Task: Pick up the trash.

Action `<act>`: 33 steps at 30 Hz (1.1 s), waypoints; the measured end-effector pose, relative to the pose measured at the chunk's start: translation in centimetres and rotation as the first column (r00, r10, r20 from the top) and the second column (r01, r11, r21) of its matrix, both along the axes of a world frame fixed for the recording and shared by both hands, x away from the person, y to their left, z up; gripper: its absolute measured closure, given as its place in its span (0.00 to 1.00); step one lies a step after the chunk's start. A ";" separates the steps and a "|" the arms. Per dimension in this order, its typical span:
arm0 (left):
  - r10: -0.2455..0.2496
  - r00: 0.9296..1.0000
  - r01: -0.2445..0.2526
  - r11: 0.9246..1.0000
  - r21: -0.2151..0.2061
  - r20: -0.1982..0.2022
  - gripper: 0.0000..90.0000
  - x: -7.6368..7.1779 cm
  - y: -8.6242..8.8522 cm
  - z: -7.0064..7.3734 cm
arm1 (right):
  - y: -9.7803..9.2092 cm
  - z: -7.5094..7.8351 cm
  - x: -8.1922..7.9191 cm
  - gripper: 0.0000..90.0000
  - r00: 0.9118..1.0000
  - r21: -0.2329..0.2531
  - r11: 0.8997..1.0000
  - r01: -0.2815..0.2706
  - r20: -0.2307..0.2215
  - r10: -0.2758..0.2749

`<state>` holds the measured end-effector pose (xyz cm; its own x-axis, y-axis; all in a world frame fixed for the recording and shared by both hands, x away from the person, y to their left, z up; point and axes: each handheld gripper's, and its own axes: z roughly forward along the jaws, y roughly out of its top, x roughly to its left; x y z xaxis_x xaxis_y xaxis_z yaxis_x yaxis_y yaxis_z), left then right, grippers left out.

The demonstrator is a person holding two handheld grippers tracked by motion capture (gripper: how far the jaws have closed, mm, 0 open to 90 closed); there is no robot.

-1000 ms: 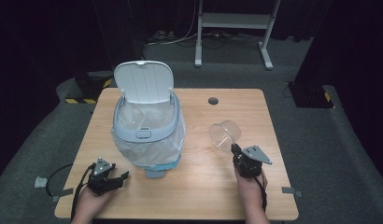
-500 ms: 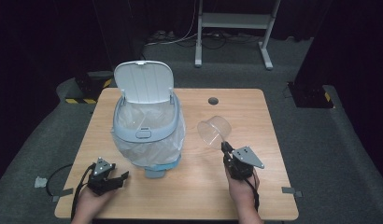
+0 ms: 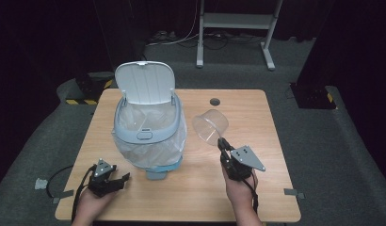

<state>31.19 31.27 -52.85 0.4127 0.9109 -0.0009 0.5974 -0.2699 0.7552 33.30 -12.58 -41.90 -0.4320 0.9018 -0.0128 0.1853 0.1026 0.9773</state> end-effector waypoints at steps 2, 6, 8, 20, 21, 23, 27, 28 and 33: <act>-0.001 1.000 0.001 1.000 0.000 0.000 0.34 0.0 0.0 0.0 | 0.2 0.8 -0.1 0.93 1.000 0.004 1.000 -0.005 0.017 0.005; -0.003 1.000 0.003 1.000 0.000 0.001 0.34 0.0 0.0 0.0 | 0.7 2.2 0.0 0.93 0.999 0.008 1.000 -0.013 0.043 0.013; -0.004 1.000 0.004 1.000 0.001 0.001 0.34 0.0 0.0 0.0 | 0.9 2.8 0.1 0.93 0.998 0.006 1.000 -0.013 0.059 0.013; -0.010 1.000 0.010 1.000 0.000 0.000 0.34 0.0 0.0 0.0 | 1.9 6.4 0.2 0.93 0.990 0.016 1.000 -0.026 0.138 0.024; -0.010 1.000 0.010 1.000 0.000 0.000 0.34 0.0 0.0 0.0 | 2.0 6.7 0.2 0.93 0.989 0.020 0.999 -0.029 0.143 0.026; -0.010 1.000 0.010 1.000 0.000 0.000 0.34 0.0 0.0 0.0 | 2.1 7.1 0.3 0.93 0.988 0.023 0.999 -0.032 0.154 0.028; -0.015 1.000 0.015 1.000 0.004 -0.003 0.34 0.0 0.0 0.0 | 2.6 7.9 0.6 0.93 0.985 0.028 0.999 -0.043 0.166 0.038; -0.015 1.000 0.015 1.000 0.005 -0.003 0.34 0.0 0.0 0.0 | 2.8 8.1 0.7 0.93 0.985 0.029 0.999 -0.047 0.170 0.041; -0.015 1.000 0.015 1.000 0.005 -0.001 0.34 0.0 0.0 0.0 | 4.0 9.1 0.8 0.93 0.979 0.027 0.997 -0.075 0.193 0.069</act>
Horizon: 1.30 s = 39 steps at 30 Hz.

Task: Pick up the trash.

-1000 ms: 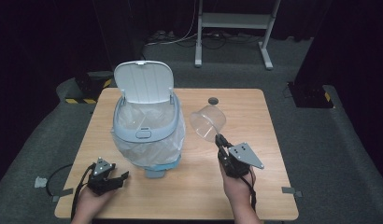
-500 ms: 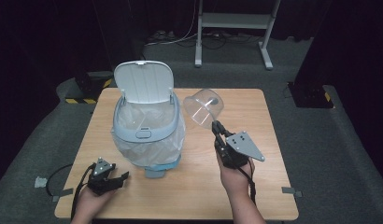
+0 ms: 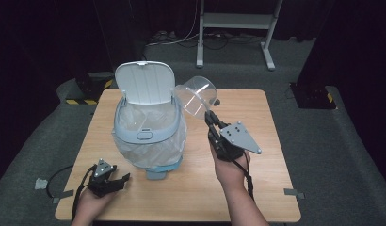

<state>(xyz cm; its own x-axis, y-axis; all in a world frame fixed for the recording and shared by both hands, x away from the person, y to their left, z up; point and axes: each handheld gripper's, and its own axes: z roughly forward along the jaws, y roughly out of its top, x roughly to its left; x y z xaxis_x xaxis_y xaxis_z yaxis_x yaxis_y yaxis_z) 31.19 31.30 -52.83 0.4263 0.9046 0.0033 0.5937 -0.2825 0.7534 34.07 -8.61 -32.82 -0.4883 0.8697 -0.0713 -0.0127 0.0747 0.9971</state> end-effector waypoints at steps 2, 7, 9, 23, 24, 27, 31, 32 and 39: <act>0.000 1.000 0.000 1.000 -0.005 0.001 0.34 0.0 0.0 0.0 | 0.5 0.3 0.0 0.93 1.000 0.001 1.000 -0.010 0.006 0.010; -0.003 1.000 0.003 1.000 -0.006 -0.001 0.34 0.0 0.0 0.0 | 2.0 1.0 0.1 0.93 0.999 -0.005 0.999 -0.043 0.019 0.043; -0.004 1.000 0.004 1.000 -0.006 -0.001 0.34 0.0 0.0 0.0 | 2.6 1.1 0.2 0.93 0.998 -0.007 0.998 -0.056 0.022 0.056; -0.038 0.999 0.039 0.998 0.041 -0.017 0.34 0.0 0.3 0.3 | 6.9 0.6 0.5 0.93 0.989 -0.023 0.989 -0.149 -0.005 0.149; -0.010 1.000 0.010 1.000 -0.005 0.000 0.34 0.0 -0.1 0.0 | 7.1 0.5 0.6 0.93 0.988 -0.024 0.988 -0.155 -0.010 0.155; -0.011 1.000 0.011 1.000 -0.005 0.000 0.34 0.0 -0.1 0.0 | 7.4 0.3 0.7 0.93 0.987 -0.022 0.986 -0.162 -0.022 0.162; -0.011 1.000 0.011 1.000 -0.005 0.000 0.34 0.0 -0.1 0.0 | 7.7 0.1 1.0 0.85 0.982 -0.013 0.983 -0.183 -0.053 0.183; -0.011 1.000 0.011 1.000 -0.006 0.000 0.34 0.0 -0.1 0.0 | 7.7 0.1 1.2 0.80 0.981 -0.010 0.983 -0.185 -0.057 0.184; -0.014 1.000 0.014 1.000 -0.005 0.000 0.34 0.0 0.0 0.0 | 7.7 0.0 1.3 0.79 0.983 -0.007 0.985 -0.173 -0.071 0.172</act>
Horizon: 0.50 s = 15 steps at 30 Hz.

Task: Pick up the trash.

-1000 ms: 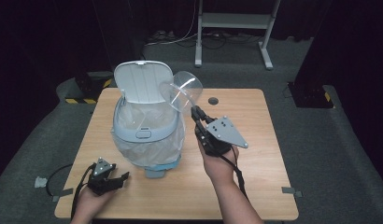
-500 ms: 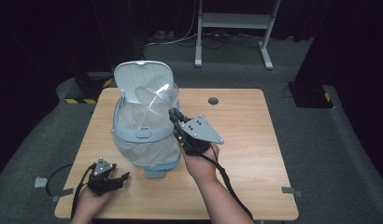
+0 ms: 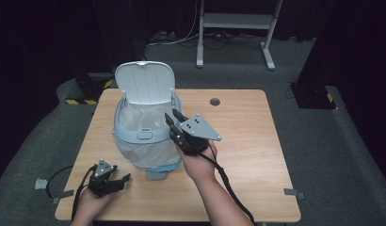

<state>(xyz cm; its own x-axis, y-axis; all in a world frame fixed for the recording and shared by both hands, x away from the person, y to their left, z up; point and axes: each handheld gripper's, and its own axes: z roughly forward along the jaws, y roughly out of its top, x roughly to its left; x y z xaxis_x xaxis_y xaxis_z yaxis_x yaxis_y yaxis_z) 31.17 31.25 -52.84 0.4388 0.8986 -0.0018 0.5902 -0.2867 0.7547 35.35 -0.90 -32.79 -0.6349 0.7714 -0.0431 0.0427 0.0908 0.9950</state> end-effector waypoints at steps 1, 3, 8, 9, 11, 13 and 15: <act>0.000 1.000 0.000 1.000 0.000 0.000 0.34 0.0 0.0 0.0 | 0.0 0.0 0.0 0.79 1.000 -0.002 1.000 0.001 -0.001 -0.001; 0.000 1.000 0.000 1.000 0.000 0.000 0.34 0.0 0.0 0.0 | 0.0 0.0 0.0 0.79 1.000 -0.004 1.000 0.001 0.000 -0.001; 0.000 1.000 0.000 1.000 0.000 0.000 0.34 0.0 0.0 0.0 | -0.1 -0.1 -0.1 0.79 1.000 -0.012 1.000 0.008 0.001 -0.008; 0.000 1.000 0.000 1.000 0.000 0.000 0.34 0.0 0.0 0.0 | -0.1 -0.1 -0.1 0.79 1.000 -0.012 1.000 0.008 0.002 -0.008; 0.000 1.000 0.000 1.000 0.000 0.000 0.34 0.0 0.0 0.0 | -0.3 -0.2 -0.2 0.79 1.000 -0.017 1.000 0.010 0.000 -0.010; -0.001 1.000 0.001 1.000 0.001 0.001 0.34 0.0 0.0 0.0 | -0.5 -0.3 -0.4 0.78 1.000 -0.021 1.000 0.015 -0.004 -0.016; -0.002 1.000 0.002 1.000 0.001 0.001 0.34 0.0 0.0 0.0 | -0.8 -0.5 -0.5 0.77 1.000 -0.032 0.999 0.023 -0.004 -0.023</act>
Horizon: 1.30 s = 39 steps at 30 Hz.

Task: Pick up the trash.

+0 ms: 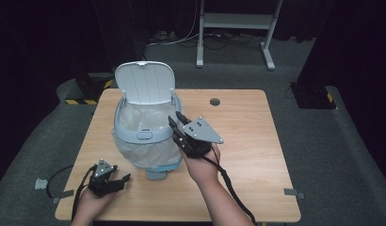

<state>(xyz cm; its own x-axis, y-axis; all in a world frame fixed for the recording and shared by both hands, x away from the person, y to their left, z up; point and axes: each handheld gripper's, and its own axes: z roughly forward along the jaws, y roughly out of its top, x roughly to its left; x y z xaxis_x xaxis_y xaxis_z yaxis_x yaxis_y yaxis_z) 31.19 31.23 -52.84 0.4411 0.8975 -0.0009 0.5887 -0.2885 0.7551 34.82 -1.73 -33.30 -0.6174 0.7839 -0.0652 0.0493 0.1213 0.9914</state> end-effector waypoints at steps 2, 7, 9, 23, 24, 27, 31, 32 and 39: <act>0.001 1.000 -0.001 1.000 -0.002 0.000 0.34 0.0 0.0 0.0 | -0.4 -0.2 -0.1 0.76 1.000 -0.012 1.000 0.010 0.001 -0.010; 0.001 1.000 -0.001 1.000 -0.002 0.000 0.34 0.0 0.0 0.0 | -1.6 -1.1 -0.3 0.73 0.999 -0.031 0.999 0.033 -0.006 -0.034; 0.002 1.000 -0.002 1.000 -0.003 0.000 0.34 0.0 0.0 0.0 | -2.0 -1.6 -0.4 0.71 0.999 -0.035 0.998 0.044 -0.014 -0.045; -0.005 1.000 0.005 1.000 0.001 0.000 0.38 -0.1 0.0 0.0 | -5.6 -8.4 -0.4 0.62 0.984 -0.097 0.989 0.115 -0.125 -0.127; -0.005 1.000 0.005 1.000 0.000 -0.001 0.38 -0.1 0.0 0.0 | -5.7 -8.8 -0.3 0.61 0.982 -0.100 0.988 0.117 -0.134 -0.130; -0.009 1.000 0.009 1.000 -0.001 0.003 0.41 -0.2 0.0 0.1 | -6.3 -10.3 -0.1 0.62 0.977 -0.114 0.985 0.129 -0.153 -0.146; 0.001 1.000 -0.001 1.000 0.000 -0.011 0.51 0.1 0.3 0.3 | -6.7 -12.2 0.6 0.64 0.966 -0.125 0.983 0.133 -0.205 -0.157; 0.009 1.000 -0.009 1.000 -0.001 -0.011 0.56 0.2 0.3 0.5 | -6.6 -12.6 0.9 0.64 0.964 -0.134 0.983 0.129 -0.216 -0.156; 0.072 0.993 -0.072 0.997 -0.004 0.096 0.82 3.0 0.0 3.5 | -5.2 -13.5 3.5 0.77 0.956 -0.183 0.974 0.134 -0.237 -0.175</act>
<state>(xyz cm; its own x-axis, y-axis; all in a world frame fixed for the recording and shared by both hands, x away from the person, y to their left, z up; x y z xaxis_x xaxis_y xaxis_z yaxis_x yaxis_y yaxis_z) 34.22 31.22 -49.38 0.3736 0.9268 0.0377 0.5326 -0.2476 0.8093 38.32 -6.92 -46.80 -0.5024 0.8626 -0.0593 0.3237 0.2512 0.9122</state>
